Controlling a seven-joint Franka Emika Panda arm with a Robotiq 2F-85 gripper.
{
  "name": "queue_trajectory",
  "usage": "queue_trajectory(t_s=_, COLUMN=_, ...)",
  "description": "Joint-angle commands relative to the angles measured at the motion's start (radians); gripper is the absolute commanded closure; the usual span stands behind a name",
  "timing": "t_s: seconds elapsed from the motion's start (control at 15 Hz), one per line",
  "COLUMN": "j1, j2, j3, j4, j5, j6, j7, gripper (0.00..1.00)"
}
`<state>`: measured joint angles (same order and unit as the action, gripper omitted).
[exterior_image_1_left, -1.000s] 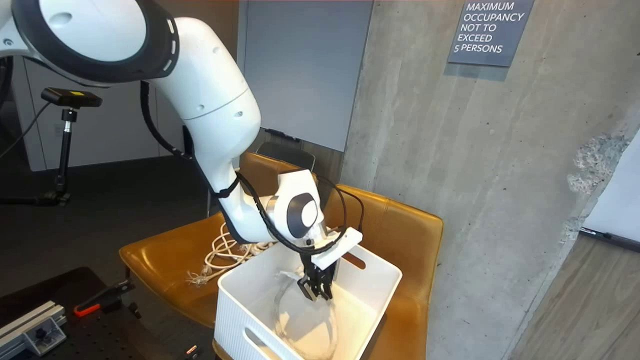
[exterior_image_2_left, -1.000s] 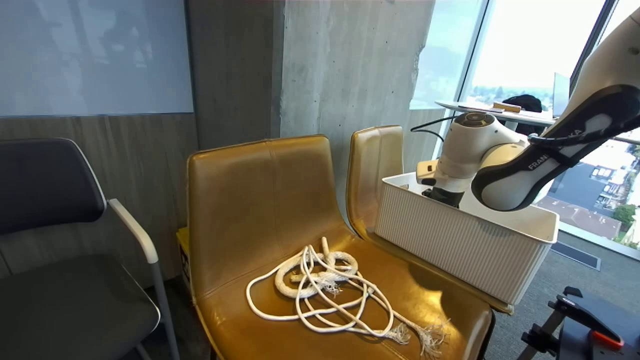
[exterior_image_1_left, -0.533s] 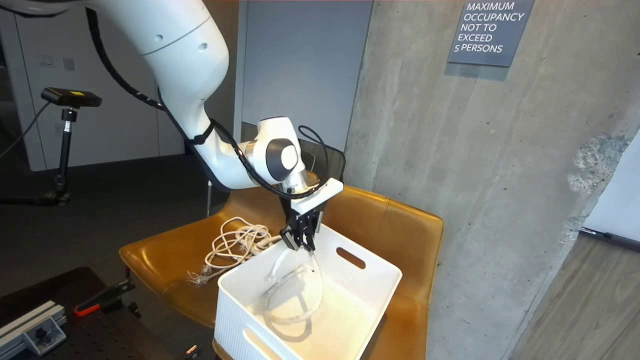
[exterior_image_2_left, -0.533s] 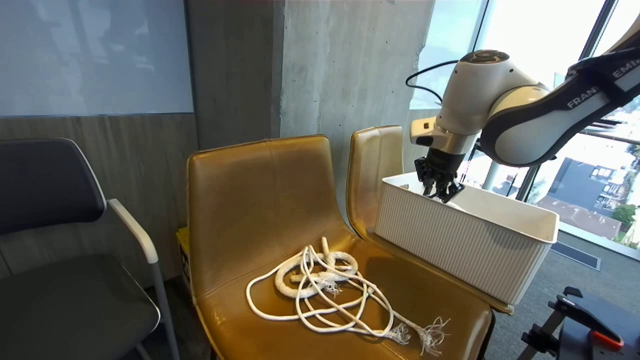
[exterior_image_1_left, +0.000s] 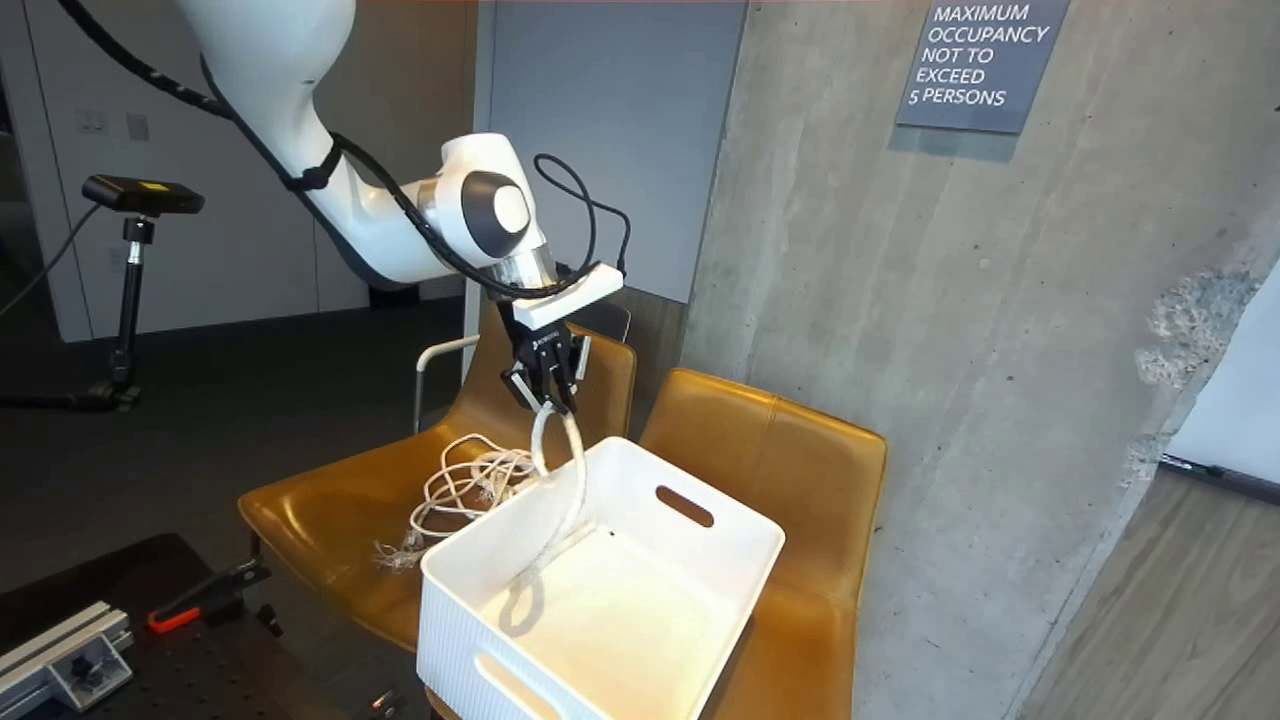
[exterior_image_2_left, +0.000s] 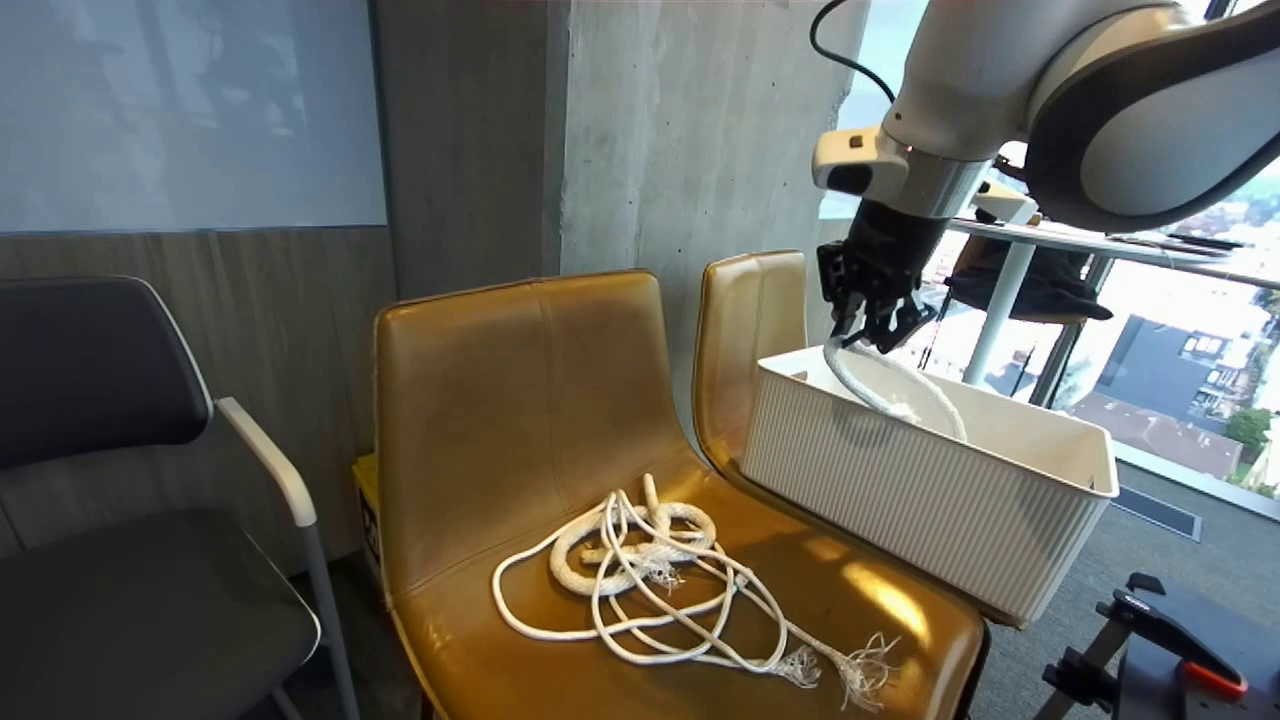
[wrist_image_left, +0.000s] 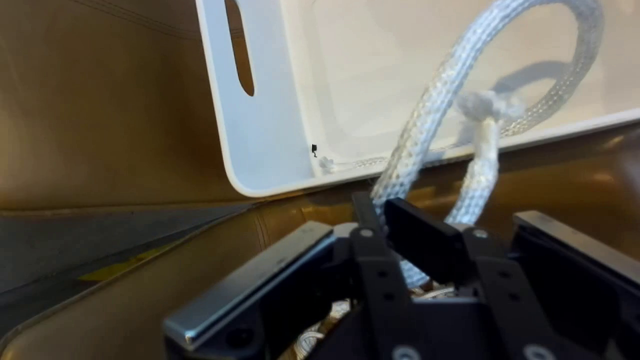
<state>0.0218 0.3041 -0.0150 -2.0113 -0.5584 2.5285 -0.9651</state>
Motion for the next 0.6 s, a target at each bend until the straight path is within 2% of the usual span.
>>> queue_trajectory(t_s=0.0, j1=0.033, j2=-0.082, j3=0.045, j4=0.000, j5=0.026, j6=-0.059, j7=0.044, gripper=0.97)
queue_trajectory(t_s=0.27, j1=0.091, j2=-0.096, j3=0.102, j4=0.088, j5=0.025, j6=-0.105, j7=0.091, gripper=0.97)
queue_trajectory(t_s=0.53, j1=0.161, j2=-0.041, j3=0.145, j4=0.249, j5=-0.015, j6=-0.168, j7=0.113, gripper=0.97)
